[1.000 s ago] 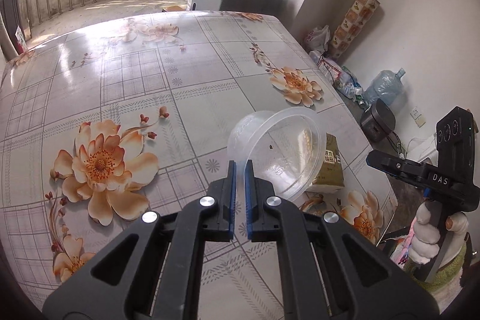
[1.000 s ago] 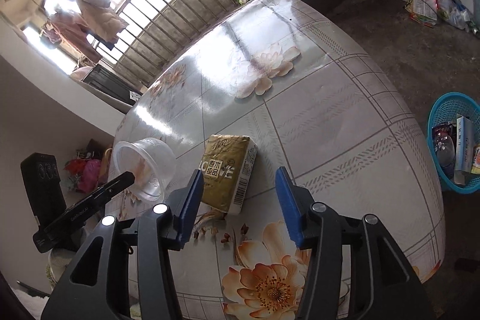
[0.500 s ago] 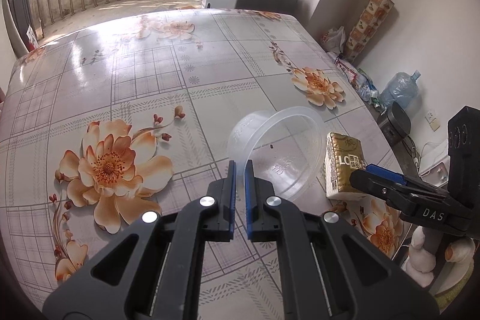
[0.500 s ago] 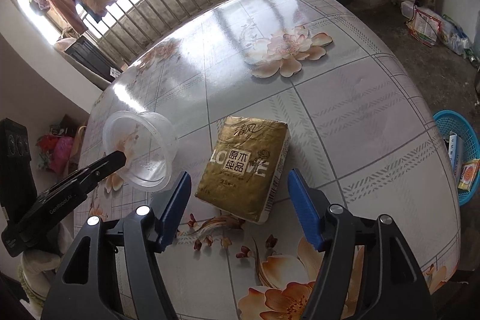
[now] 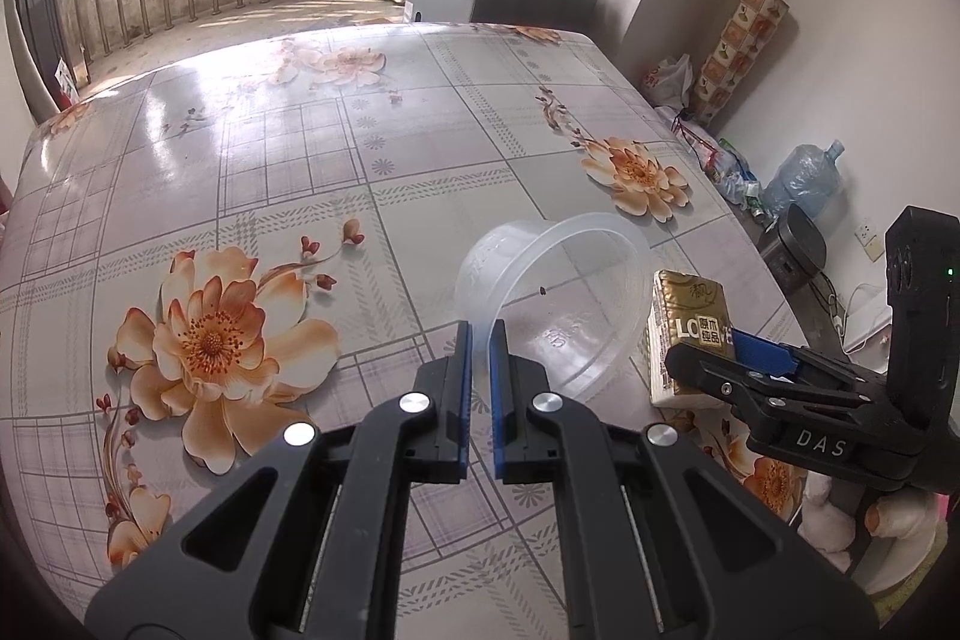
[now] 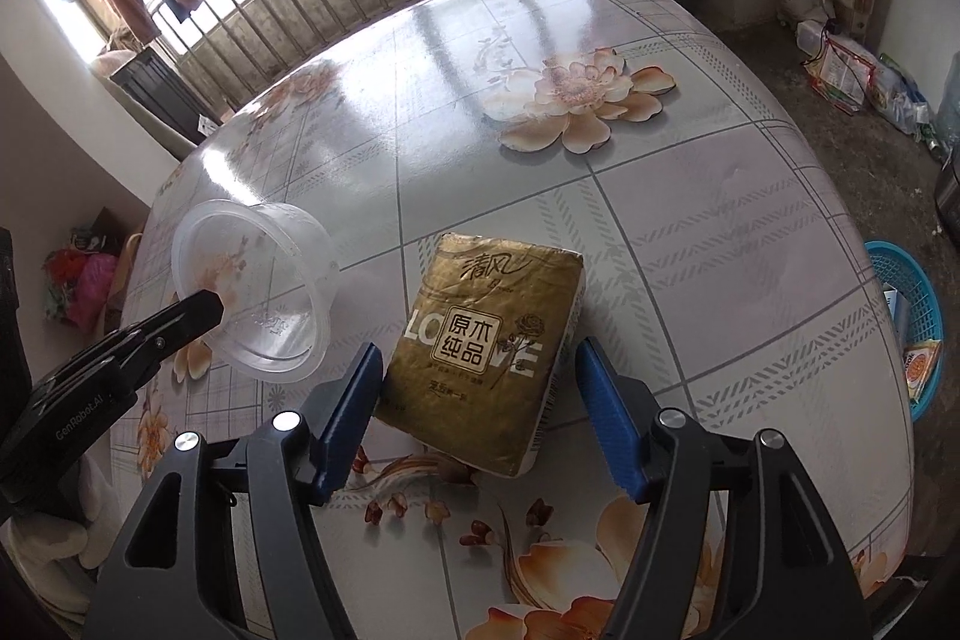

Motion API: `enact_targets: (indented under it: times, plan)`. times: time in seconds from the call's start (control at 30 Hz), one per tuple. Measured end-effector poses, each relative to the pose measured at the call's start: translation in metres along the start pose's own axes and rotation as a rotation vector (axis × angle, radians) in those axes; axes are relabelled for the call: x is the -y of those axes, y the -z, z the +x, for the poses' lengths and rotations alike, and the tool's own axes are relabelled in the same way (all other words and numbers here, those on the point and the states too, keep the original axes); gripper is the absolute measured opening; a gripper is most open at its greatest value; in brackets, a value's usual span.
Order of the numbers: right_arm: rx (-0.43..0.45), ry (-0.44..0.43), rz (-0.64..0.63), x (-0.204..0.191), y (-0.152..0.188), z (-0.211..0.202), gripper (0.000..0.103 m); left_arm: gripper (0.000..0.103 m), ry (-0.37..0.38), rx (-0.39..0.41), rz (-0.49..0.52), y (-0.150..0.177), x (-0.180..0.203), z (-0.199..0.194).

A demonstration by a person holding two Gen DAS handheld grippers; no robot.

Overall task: Collect trash
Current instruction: 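Lift the clear cup with the left gripper while the right lifts the tissue pack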

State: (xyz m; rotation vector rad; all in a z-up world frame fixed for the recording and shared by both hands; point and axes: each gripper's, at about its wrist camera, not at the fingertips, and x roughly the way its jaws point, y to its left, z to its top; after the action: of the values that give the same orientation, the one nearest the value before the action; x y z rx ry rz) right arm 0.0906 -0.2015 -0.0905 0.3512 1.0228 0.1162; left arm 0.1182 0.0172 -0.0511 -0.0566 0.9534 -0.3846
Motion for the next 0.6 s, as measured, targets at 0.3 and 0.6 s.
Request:
enact_targets:
  times: [0.3, 0.6]
  plan:
    - [0.003, -0.021, 0.021, 0.008, 0.001, -0.006, 0.056, 0.004, -0.014, 0.01, 0.008, -0.001, 0.003, -0.002]
    - [0.043, -0.042, 0.076, 0.028, -0.004, -0.021, 0.054, 0.004, -0.027, 0.035, 0.023, -0.003, 0.005, -0.009]
